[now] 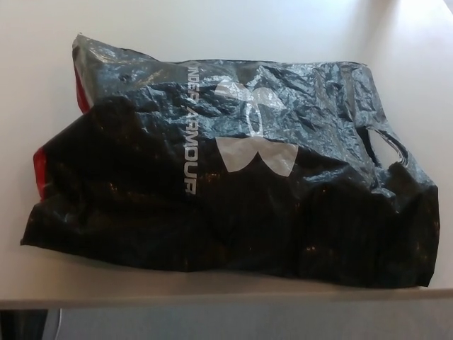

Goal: A plastic bag is kept in the middle of the desk and the robot uses both its hands to grab the bag from the left and right and brings its hands close together to compress the bag

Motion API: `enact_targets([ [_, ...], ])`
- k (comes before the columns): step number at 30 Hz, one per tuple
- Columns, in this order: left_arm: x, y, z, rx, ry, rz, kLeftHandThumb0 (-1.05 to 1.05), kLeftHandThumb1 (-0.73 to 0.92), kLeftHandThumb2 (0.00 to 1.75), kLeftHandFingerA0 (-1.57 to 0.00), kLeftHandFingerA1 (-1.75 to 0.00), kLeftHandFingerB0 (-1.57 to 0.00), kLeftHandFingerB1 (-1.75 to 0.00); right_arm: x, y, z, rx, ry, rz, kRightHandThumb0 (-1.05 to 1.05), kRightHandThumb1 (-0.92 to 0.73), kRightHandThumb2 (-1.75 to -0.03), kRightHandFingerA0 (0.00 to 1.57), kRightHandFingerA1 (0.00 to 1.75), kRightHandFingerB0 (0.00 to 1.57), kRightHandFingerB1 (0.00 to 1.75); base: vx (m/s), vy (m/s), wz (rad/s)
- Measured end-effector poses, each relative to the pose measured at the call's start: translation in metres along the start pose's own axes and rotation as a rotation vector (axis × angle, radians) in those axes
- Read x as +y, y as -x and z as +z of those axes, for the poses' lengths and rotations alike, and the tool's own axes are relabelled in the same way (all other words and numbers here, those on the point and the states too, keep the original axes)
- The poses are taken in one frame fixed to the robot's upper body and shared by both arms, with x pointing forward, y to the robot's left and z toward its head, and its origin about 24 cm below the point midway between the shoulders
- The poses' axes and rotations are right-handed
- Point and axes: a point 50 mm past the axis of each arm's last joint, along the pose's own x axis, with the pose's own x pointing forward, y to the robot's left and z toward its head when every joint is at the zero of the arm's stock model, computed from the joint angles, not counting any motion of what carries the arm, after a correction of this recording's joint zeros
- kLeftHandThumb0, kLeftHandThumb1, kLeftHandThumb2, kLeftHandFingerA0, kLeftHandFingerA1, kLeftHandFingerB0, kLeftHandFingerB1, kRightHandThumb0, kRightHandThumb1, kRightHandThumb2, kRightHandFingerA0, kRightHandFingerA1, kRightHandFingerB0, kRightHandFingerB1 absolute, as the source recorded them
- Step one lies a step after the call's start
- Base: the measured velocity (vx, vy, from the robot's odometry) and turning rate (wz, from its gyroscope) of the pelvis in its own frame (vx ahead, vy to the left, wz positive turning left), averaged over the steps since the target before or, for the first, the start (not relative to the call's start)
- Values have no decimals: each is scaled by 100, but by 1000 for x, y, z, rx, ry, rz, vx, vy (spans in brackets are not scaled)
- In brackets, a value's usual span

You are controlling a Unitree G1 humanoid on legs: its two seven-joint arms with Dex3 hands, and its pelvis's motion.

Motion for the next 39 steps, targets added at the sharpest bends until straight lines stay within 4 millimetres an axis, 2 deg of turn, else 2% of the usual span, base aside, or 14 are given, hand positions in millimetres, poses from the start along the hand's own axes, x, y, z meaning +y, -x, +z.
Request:
enact_targets([
  [6, 0, -32, -17, 3, -23, -48, -100, 92, 128, 0, -14, 0, -12, -2, -29, -3, -16, 13, 6, -95, -81, -123, 3, 29, 8, 16, 0, 0, 0],
  [12, -12, -53, -36, 41, 20, -82, -96, 92, 128, 0, -10, 0, -12, 0, -57, -10, 9, 16, 35, -87, -78, -122, 0, 24, 1, 20, 0, 0, 0],
  [14, -19, -55, -44, 72, 36, -101, -85, 79, 106, 0, -7, 0, -6, 4, -67, -15, 30, 10, 53, -98, -83, -124, 3, 19, 4, 6, 0, 0, 0],
  [16, -27, -55, -55, 115, 51, -127, -84, 78, 105, 0, -7, 0, -6, 7, -76, -22, 64, 3, 74, -99, -83, -125, 3, 18, 4, 5, 0, 0, 0],
  [17, -32, -55, -61, 139, 59, -141, -87, 89, 123, 0, -12, 0, -9, 9, -81, -26, 82, 1, 88, -89, -75, -121, 2, 27, 2, 14, 0, 0, 0],
  [24, -61, -47, -105, 338, 104, -254, -90, 86, 123, 0, -11, 0, -11, 26, -106, -56, 254, -41, 165, -88, -83, -124, 0, 30, 0, 14, 0, 0, 0],
  [26, -68, -44, -116, 392, 117, -281, -86, 84, 121, 0, -13, 0, -12, 31, -108, -64, 308, -51, 189, -92, -88, -125, 0, 28, 0, 10, 0, 0, 0],
  [27, -72, -40, -122, 429, 127, -294, -88, 86, 122, 0, -11, 0, -10, 35, -107, -70, 347, -58, 206, -85, -92, -81, 4, 34, 0, 17, 0, 0, 0],
  [28, -75, -37, -129, 462, 136, -306, -87, 85, 121, 0, -11, 0, -13, 38, -106, -76, 385, -64, 221, -94, -85, -122, 4, 34, 4, 11, 0, 0, 0],
  [35, -95, -17, -153, 600, 201, -363, -86, 83, 119, 0, -12, 0, -13, 55, -83, -117, 625, -99, 314, -90, -83, -123, 1, 29, 0, 17, 0, 0, 0],
  [36, -97, -14, -155, 614, 209, -368, -81, 92, 80, 0, -7, 0, -14, 57, -79, -122, 656, -105, 324, -93, -92, -79, 0, 28, 2, 16, 0, 0, 0],
  [37, -99, -12, -158, 631, 218, -372, -81, 92, 80, 0, -7, 0, -14, 59, -73, -127, 692, -112, 333, -93, -92, -79, 0, 28, 2, 16, 0, 0, 0],
  [38, -100, -10, -159, 641, 222, -374, -82, 77, 100, 0, -6, 0, -14, 61, -70, -130, 713, -119, 338, -91, -92, -81, 0, 29, 2, 17, 0, 0, 0],
  [39, -101, -7, -161, 656, 226, -378, -80, 92, 89, 0, 0, 0, -12, 63, -65, -134, 740, -129, 345, -87, -81, -122, 1, 31, 0, 17, 0, 0, 0],
])
